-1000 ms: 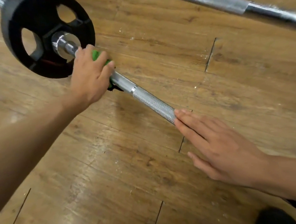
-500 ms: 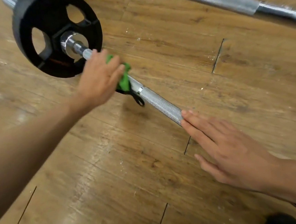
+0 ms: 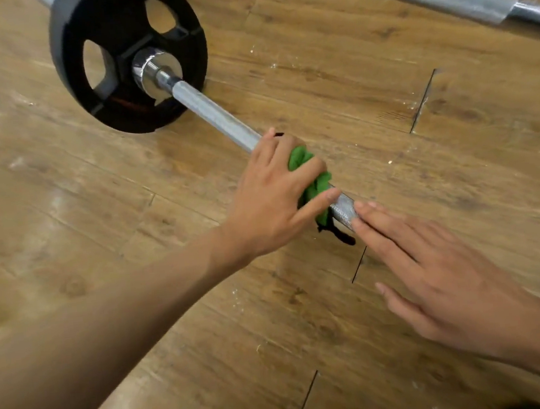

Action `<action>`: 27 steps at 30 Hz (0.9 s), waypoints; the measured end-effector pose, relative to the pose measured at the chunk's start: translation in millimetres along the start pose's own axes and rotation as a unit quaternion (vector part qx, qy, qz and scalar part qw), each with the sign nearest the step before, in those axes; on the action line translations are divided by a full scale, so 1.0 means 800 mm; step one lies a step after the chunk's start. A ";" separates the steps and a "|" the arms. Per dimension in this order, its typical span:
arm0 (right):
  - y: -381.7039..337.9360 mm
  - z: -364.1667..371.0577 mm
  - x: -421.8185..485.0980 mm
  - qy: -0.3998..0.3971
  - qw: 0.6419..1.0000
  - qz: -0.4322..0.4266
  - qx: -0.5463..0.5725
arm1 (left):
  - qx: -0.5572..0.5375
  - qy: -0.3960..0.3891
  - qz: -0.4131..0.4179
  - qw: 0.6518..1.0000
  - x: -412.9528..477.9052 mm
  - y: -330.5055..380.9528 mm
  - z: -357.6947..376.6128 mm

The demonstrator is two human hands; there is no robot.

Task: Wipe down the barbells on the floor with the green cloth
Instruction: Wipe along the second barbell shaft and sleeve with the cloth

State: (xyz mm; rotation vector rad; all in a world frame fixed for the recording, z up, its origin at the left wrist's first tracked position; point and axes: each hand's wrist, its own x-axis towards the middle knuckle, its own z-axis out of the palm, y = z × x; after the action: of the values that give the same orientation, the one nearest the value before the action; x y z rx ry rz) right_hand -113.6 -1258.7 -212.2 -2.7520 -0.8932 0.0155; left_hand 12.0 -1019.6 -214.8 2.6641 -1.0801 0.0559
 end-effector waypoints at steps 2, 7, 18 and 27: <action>-0.001 0.001 0.001 0.001 1.000 -0.004 0.007 | 0.037 -0.025 0.069 0.997 0.004 -0.032 -0.011; -0.001 0.000 -0.002 0.005 1.000 -0.001 0.012 | 0.083 0.003 -0.050 0.995 0.022 -0.144 -0.041; 0.004 0.003 -0.001 0.008 1.000 0.000 0.021 | 0.002 0.038 -0.096 0.995 0.015 -0.050 -0.016; 0.004 0.004 -0.003 -0.006 1.000 -0.001 0.019 | 0.097 -0.057 0.088 0.990 0.010 -0.088 -0.032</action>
State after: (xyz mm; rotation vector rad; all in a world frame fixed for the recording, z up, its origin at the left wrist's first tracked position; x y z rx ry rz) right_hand -114.0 -1262.1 -215.9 -2.7178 -0.8895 0.0485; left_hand 67.9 -969.7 -205.3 2.7626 -1.4111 0.0455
